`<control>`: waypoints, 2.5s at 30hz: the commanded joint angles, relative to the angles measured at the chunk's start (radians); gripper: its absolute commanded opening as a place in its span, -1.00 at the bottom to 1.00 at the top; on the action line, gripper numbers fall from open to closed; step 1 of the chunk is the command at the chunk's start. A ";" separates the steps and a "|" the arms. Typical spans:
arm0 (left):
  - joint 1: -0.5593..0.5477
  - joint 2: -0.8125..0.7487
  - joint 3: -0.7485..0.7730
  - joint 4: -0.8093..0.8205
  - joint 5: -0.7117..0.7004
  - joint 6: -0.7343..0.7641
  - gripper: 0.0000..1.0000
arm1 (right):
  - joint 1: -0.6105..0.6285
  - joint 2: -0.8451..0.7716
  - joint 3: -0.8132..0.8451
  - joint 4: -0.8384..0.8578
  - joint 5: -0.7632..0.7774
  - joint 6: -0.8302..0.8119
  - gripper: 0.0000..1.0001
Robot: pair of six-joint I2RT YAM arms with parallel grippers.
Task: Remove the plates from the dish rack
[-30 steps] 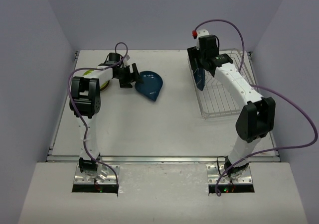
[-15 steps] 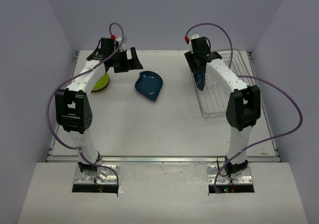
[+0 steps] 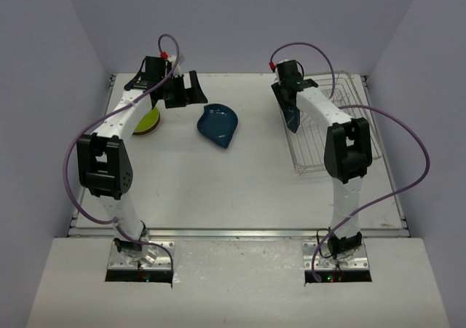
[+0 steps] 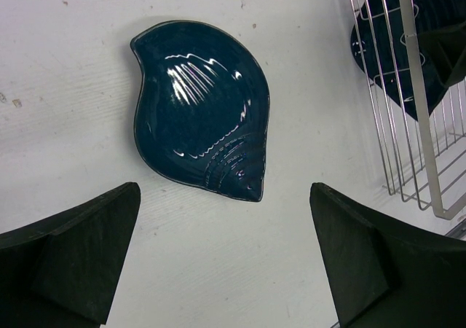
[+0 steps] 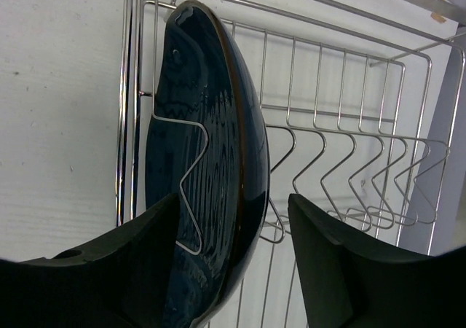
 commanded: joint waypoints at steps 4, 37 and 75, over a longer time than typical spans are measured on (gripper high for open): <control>-0.005 -0.031 0.001 0.012 0.012 -0.008 1.00 | -0.016 0.030 0.045 0.038 -0.008 0.020 0.00; 0.000 -0.048 -0.001 0.012 -0.042 -0.006 1.00 | 0.038 -0.126 0.088 0.134 0.312 0.016 -1.00; -0.160 -0.330 -0.530 0.832 0.354 -0.476 0.74 | 0.038 -0.579 -0.247 0.195 -0.732 0.877 -1.00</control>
